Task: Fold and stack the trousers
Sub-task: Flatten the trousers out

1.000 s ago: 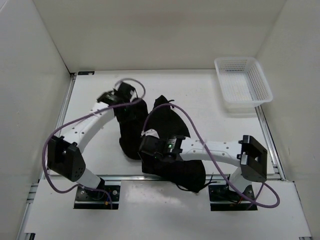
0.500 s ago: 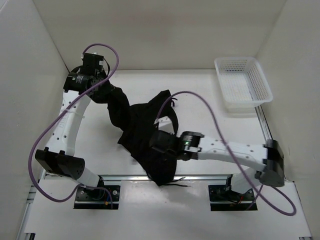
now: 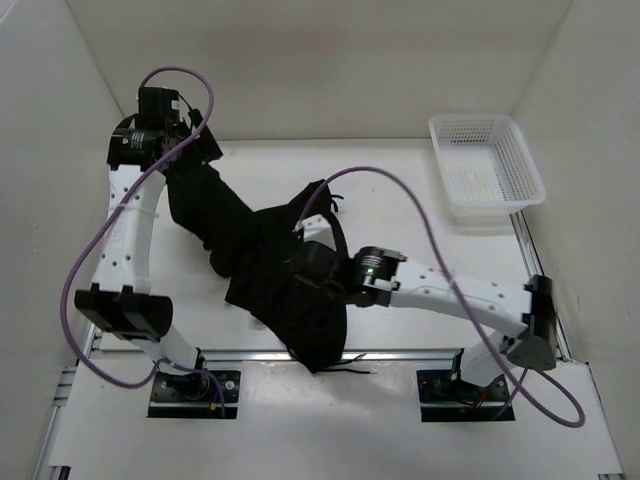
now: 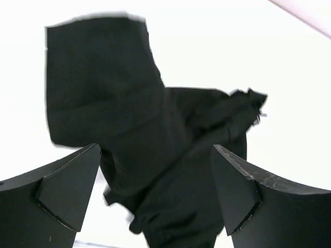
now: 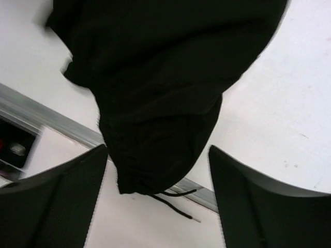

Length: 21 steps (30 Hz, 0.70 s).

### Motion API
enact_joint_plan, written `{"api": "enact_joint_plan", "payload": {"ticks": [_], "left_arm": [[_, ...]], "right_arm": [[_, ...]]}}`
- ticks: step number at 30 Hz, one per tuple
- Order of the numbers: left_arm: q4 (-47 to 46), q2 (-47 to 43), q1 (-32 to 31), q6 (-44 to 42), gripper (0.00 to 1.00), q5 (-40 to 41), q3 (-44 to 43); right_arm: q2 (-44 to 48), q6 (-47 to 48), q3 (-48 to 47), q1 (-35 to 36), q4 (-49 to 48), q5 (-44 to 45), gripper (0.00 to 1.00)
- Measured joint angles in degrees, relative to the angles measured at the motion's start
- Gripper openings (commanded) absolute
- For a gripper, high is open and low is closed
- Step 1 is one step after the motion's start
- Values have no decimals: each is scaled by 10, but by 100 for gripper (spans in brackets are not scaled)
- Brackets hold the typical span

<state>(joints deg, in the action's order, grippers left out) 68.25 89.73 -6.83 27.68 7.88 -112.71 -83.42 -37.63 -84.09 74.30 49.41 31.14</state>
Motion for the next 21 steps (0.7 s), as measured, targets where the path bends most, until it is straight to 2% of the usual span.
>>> {"api": "enact_joint_plan", "payload": {"ticks": [1, 2, 6, 8, 10, 11, 12, 14, 17, 18, 20, 21], "left_arm": [[2, 20, 10, -1, 100, -2, -16], [-1, 38, 22, -2, 100, -5, -21], [-5, 28, 33, 5, 100, -42, 31], [2, 10, 34, 9, 100, -50, 21], [5, -13, 35, 13, 100, -56, -1], [6, -34, 38, 15, 100, -58, -14], [8, -49, 40, 17, 100, -58, -23], [7, -80, 47, 20, 100, -58, -42], [8, -126, 57, 23, 100, -57, -57], [8, -138, 59, 24, 100, -57, -59], [9, -153, 60, 24, 100, -57, -58], [9, -156, 60, 24, 100, -57, -57]], "right_arm": [[-25, 4, 8, 0, -6, -16, 94], [-43, 5, 12, 0, -10, -28, 98], [-129, 20, 2, 0, -49, -81, 99], [-164, 24, -21, 1, -43, -93, 99], [-218, 30, -71, 2, -60, -103, 95], [-243, 33, -91, 2, -72, -106, 82], [-266, 37, -108, 3, -80, -109, 79], [-312, 41, -137, 3, -87, -119, 79], [-373, 48, -177, 4, -91, -131, 88], [-396, 50, -193, 4, -89, -135, 94], [-430, 51, -216, 5, -88, -136, 94], [-444, 52, -223, 5, -87, -135, 77]]}}
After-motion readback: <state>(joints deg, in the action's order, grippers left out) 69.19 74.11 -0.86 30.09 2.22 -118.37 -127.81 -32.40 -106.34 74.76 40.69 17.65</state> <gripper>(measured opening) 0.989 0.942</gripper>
